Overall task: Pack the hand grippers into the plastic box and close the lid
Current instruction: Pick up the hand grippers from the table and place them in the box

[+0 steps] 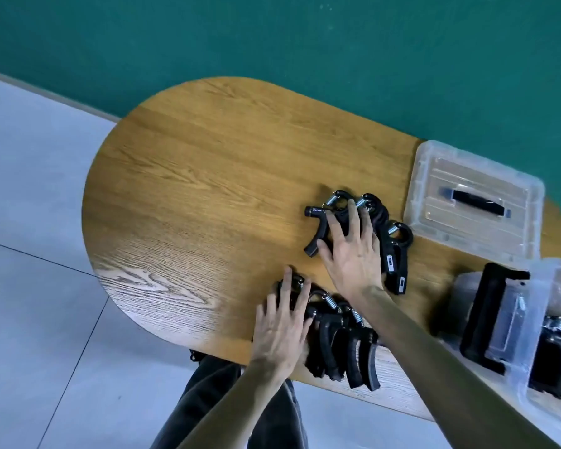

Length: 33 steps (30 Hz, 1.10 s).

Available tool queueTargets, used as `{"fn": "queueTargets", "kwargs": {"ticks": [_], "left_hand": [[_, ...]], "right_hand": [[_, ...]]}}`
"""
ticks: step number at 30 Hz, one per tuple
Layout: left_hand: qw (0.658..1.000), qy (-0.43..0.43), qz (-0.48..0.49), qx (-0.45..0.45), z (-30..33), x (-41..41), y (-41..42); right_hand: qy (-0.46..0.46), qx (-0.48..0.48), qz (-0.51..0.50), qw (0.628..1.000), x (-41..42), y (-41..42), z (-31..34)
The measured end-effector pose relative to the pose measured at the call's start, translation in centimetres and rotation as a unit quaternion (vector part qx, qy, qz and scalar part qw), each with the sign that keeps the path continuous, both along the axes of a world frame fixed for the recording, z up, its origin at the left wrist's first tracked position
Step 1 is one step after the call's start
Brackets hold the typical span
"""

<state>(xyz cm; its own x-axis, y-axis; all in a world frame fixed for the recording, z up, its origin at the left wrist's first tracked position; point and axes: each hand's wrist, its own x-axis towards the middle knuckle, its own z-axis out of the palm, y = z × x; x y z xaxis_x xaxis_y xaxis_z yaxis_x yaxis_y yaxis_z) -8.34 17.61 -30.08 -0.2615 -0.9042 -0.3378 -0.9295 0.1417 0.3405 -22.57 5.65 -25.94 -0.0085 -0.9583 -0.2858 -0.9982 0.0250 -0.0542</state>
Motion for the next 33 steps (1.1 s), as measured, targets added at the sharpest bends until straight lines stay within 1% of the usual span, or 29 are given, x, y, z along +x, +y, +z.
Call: {"fn": "queueTargets", "kwargs": {"ticks": [4,9,14,21,23,26,27,30,32,33], "left_hand": [[0.999,0.026,0.019,-0.027,-0.9,0.3,0.2],[0.999,0.019,0.034,-0.007,-0.7,1.1,-0.7],[0.999,0.034,0.034,-0.006,-0.5,2.3,-1.3],[0.996,0.063,0.062,-0.021,-0.6,3.5,-1.2],[0.996,0.061,0.064,-0.03,-0.3,3.7,-1.4],[0.996,0.041,0.076,-0.007,0.4,4.2,-1.8],[0.996,0.032,0.078,0.002,0.9,4.4,-2.2],[0.998,-0.004,0.068,-0.01,3.1,4.6,-3.6],[0.998,0.011,0.061,0.023,4.6,4.9,-4.6],[0.996,0.029,0.078,0.02,5.2,5.0,-5.0]], "right_hand": [[0.012,-0.001,-0.024,1.0,1.7,-1.1,-1.1],[0.006,0.021,-0.093,0.995,4.1,-2.0,-2.8],[0.039,0.016,-0.111,0.993,4.9,-2.4,-3.6],[0.051,0.0,-0.08,0.996,4.0,-2.1,-3.5],[0.052,-0.009,-0.075,0.996,3.8,-1.9,-3.2],[0.059,-0.008,-0.063,0.996,3.7,-1.4,-2.4],[0.061,-0.008,-0.06,0.996,3.8,-1.1,-1.9],[0.051,-0.018,-0.07,0.996,4.0,-0.1,-0.1],[0.043,-0.017,-0.07,0.996,4.0,0.6,1.4],[0.039,-0.017,-0.071,0.997,4.0,1.0,2.0]]}}
